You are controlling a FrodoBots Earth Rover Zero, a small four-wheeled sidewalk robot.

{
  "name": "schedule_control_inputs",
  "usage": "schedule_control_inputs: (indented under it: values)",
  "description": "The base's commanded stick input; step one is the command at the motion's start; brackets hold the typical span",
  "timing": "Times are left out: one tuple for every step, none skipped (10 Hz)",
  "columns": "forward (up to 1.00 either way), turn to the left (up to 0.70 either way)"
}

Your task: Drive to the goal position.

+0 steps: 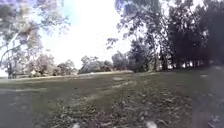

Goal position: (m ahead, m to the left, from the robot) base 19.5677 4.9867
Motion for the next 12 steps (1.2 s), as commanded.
schedule_control_inputs:
  values:
    - [0.7, 0.0]
    - [0.7, 0.0]
    - [0.7, 0.0]
    - [0.7, 0.0]
    - [0.7, 0.0]
    - [0.7, 0.0]
    - [0.7, 0.0]
    - [0.7, 0.0]
    - [0.7, 0.0]
    - [0.7, 0.0]
    - [0.7, 0.0]
    - [0.7, 0.0]
